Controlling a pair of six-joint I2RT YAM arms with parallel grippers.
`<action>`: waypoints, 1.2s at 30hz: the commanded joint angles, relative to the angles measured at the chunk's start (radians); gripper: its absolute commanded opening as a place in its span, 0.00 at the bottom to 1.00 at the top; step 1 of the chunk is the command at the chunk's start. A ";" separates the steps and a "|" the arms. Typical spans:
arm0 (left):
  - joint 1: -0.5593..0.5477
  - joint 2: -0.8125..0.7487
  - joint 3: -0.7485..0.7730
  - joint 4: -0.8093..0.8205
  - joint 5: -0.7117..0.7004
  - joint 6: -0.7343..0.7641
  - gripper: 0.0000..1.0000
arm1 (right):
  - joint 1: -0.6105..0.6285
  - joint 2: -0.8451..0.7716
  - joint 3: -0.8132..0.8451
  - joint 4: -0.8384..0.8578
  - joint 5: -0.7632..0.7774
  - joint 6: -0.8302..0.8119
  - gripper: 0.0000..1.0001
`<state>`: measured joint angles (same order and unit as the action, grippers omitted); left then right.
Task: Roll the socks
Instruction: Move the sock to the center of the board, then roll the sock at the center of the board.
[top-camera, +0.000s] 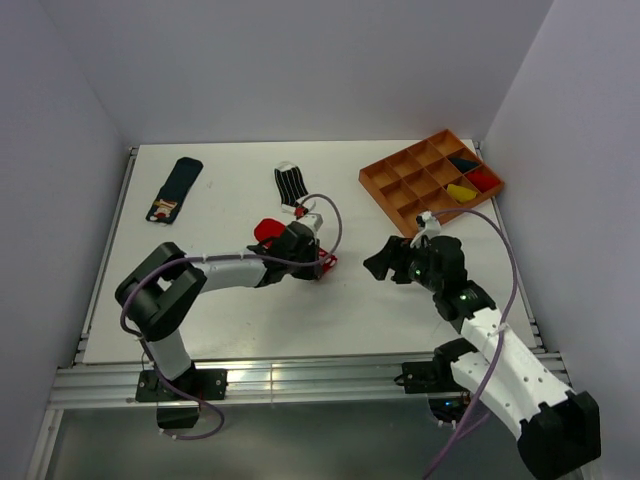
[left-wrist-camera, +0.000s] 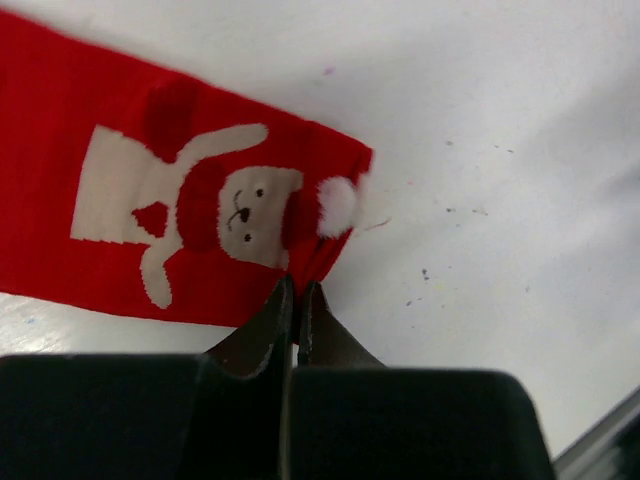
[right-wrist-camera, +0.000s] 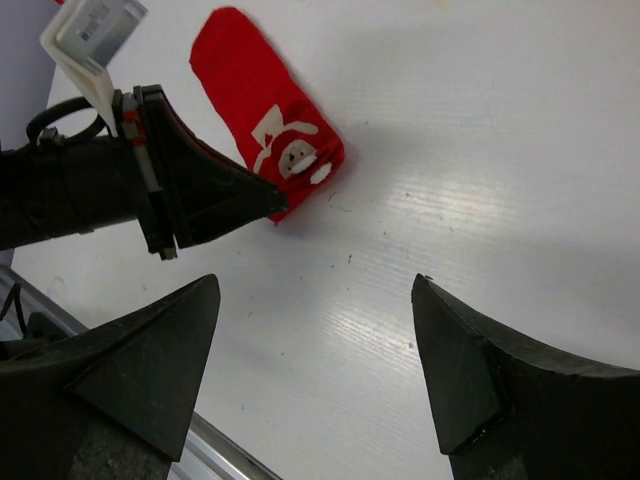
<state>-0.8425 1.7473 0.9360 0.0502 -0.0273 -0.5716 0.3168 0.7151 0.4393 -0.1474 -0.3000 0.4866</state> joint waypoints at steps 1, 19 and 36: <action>0.066 -0.026 -0.060 0.132 0.206 -0.174 0.00 | 0.041 0.072 0.007 0.101 0.053 0.064 0.83; 0.183 0.044 -0.194 0.358 0.409 -0.419 0.00 | 0.338 0.647 0.331 0.068 0.390 0.279 0.70; 0.181 0.061 -0.186 0.395 0.414 -0.425 0.00 | 0.373 0.843 0.430 0.025 0.413 0.348 0.56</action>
<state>-0.6605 1.7985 0.7406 0.4034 0.3698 -0.9928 0.6830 1.5497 0.8192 -0.1261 0.0704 0.8150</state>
